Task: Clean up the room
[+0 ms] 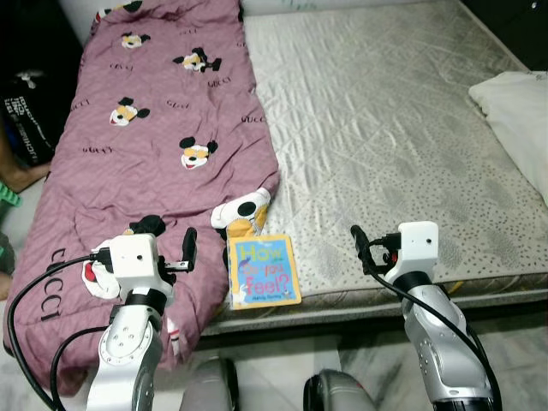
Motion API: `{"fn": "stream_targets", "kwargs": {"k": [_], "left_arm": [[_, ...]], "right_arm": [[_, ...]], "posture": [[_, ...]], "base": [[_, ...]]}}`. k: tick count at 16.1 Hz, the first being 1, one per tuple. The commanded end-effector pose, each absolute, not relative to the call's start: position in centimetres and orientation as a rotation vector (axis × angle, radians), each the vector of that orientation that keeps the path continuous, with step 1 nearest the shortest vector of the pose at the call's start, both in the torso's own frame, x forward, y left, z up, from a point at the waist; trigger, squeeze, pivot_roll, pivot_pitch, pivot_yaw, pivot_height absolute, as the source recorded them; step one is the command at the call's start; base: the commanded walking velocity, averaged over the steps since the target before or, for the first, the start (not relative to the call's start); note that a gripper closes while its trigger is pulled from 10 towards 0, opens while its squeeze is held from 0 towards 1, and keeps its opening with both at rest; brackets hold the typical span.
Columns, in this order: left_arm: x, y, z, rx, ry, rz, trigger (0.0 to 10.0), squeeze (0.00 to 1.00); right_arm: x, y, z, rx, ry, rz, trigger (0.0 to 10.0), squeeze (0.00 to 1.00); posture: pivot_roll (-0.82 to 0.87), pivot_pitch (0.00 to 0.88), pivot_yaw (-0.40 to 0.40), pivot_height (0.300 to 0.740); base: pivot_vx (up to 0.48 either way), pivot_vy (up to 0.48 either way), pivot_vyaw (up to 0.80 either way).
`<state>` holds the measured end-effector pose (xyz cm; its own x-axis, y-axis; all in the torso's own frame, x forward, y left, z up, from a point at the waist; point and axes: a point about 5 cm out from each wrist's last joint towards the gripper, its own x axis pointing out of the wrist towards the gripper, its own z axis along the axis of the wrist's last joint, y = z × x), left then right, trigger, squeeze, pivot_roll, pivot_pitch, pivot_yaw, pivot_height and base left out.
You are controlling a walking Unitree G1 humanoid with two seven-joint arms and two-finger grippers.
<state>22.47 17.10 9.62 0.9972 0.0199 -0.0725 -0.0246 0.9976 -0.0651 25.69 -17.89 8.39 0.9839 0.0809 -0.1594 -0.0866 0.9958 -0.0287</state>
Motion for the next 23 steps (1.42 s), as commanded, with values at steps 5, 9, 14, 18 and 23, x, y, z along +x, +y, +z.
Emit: {"fn": "stream_targets", "kwargs": {"k": [5, 9, 14, 18, 23], "left_arm": [[22.49, 17.23, 9.75, -0.067, 0.074, 0.033, 10.0, 0.00], [22.57, 17.04, 10.13, -0.084, 0.044, 0.009, 10.0, 0.00], [22.56, 16.89, 10.21, -0.096, 0.038, -0.002, 10.0, 0.00], [22.65, 16.87, 10.02, -0.088, 0.052, 0.007, 10.0, 0.00], [22.81, 16.65, 9.84, -0.089, 0.061, -0.002, 10.0, 0.00]], "right_arm": [[25.59, -17.46, 8.42, -0.023, 0.164, 0.103, 10.0, 0.00], [25.80, -17.27, 8.36, -0.024, 0.168, 0.115, 10.0, 0.00], [25.87, -17.21, 8.34, -0.029, 0.171, 0.123, 10.0, 0.00], [25.95, -17.19, 8.33, -0.032, 0.170, 0.126, 10.0, 0.00], [26.01, -17.09, 8.29, -0.037, 0.169, 0.133, 10.0, 0.00]], "posture": [[-0.02, 0.165, 0.054, 0.660], [-0.02, 0.166, 0.051, 0.660], [-0.02, 0.166, 0.048, 0.660], [-0.02, 0.160, 0.050, 0.660], [-0.02, 0.151, 0.049, 0.660]], "base": [[0.000, 0.000, 0.00], [0.000, 0.000, 0.00], [0.282, 0.000, 0.00], [0.240, 0.000, 0.00], [0.107, 0.000, 0.00]]}}
